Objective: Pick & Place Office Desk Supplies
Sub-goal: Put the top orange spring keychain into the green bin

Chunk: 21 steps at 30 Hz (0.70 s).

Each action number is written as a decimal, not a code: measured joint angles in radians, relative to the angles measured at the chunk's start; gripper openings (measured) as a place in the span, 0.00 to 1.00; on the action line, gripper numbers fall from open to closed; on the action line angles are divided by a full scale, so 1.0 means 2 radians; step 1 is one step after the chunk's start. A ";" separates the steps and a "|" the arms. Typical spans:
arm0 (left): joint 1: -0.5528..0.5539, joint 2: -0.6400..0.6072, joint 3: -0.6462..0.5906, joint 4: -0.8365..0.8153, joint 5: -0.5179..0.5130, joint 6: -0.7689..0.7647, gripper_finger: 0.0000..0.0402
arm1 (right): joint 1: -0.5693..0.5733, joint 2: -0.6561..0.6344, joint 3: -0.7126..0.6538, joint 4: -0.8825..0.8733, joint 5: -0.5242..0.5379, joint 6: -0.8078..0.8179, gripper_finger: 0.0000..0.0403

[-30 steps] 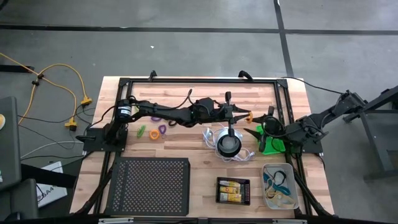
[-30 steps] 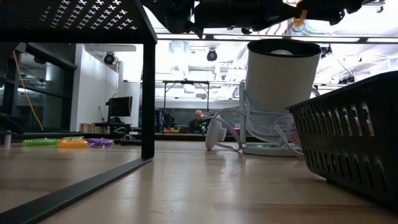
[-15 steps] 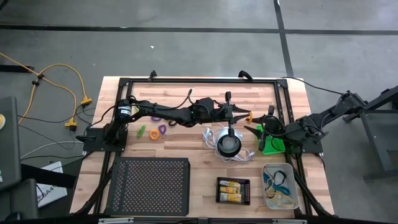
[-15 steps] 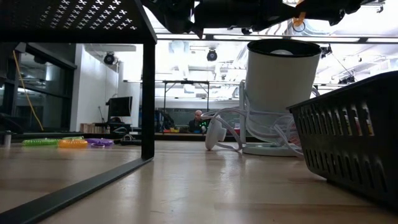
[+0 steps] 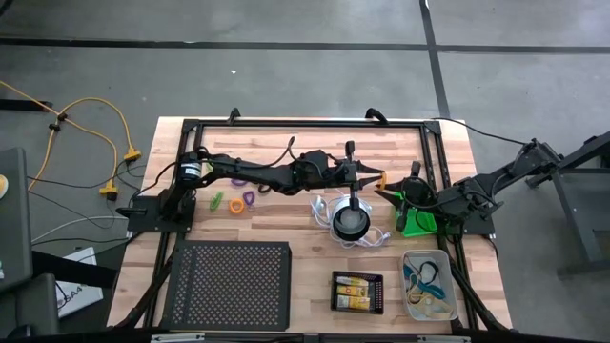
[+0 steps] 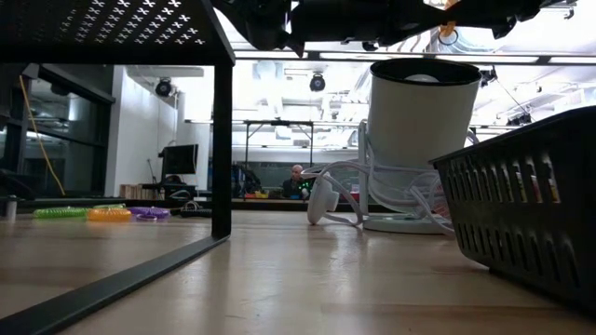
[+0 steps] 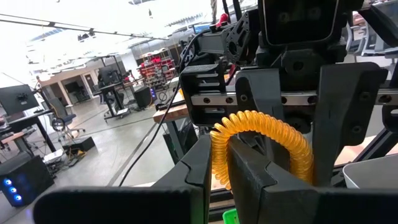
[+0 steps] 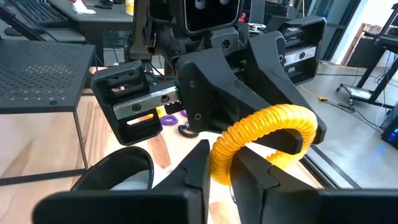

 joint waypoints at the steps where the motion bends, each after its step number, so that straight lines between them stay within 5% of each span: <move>1: 0.000 0.000 0.000 0.000 0.000 0.000 0.09 | 0.000 0.000 0.000 0.000 0.000 0.000 0.09; 12: 0.000 0.000 0.000 -0.002 0.000 0.002 0.10 | 0.000 0.000 0.000 -0.008 0.000 0.000 0.07; 21: 0.000 0.000 0.000 -0.005 0.014 0.006 0.22 | 0.000 0.000 0.000 -0.009 0.000 0.000 0.07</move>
